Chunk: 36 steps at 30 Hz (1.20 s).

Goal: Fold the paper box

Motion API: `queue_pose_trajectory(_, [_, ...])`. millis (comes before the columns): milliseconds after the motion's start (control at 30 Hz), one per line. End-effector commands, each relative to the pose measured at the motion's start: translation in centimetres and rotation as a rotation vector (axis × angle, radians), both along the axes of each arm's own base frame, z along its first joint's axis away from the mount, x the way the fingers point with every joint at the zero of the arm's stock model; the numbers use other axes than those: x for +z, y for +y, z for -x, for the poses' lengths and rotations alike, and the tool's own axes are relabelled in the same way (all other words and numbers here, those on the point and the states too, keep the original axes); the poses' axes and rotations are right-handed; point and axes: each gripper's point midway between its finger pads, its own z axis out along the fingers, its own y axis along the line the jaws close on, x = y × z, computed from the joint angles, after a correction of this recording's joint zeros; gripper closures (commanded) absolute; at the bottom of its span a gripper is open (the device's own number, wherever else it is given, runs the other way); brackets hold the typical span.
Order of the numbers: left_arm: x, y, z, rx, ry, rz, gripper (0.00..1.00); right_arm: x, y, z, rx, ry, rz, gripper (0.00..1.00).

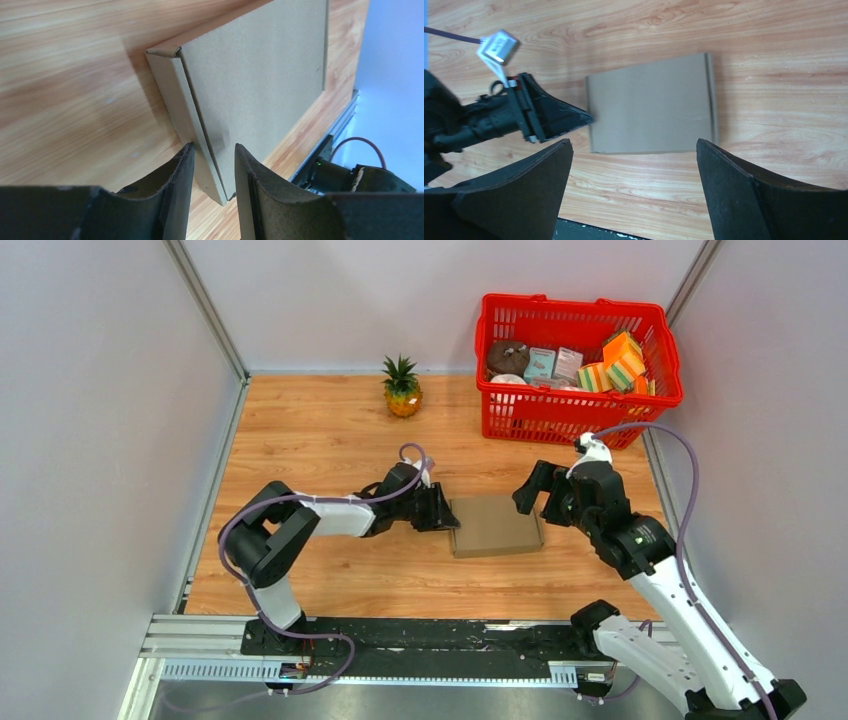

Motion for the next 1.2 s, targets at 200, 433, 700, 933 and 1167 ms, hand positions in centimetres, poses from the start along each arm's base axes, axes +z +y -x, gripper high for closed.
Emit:
queue_pose_trajectory(200, [2.3, -11.0, -1.2, -0.017, 0.022, 0.176, 0.59, 4.7, -0.3, 1.0, 0.017, -0.117, -0.06, 0.02])
queue_pose_trajectory(433, [3.3, -16.7, -2.2, -0.052, 0.007, 0.187, 0.59, 5.5, -0.5, 1.6, 0.013, -0.148, -0.087, 0.02])
queue_pose_trajectory(700, [3.0, -22.0, -0.9, -0.113, 0.046, 0.197, 0.59, 5.7, -0.8, 1.9, 0.004, -0.158, -0.096, 0.01])
queue_pose_trajectory(933, [4.1, -24.7, -0.1, -0.144, 0.059, 0.248, 0.59, 6.6, -1.6, 2.2, -0.016, -0.187, -0.083, 0.0])
queue_pose_trajectory(1167, [9.1, -20.3, -0.9, -0.192, -0.196, 0.094, 0.41, 6.1, -1.6, 2.2, -0.015, -0.183, -0.076, 0.0])
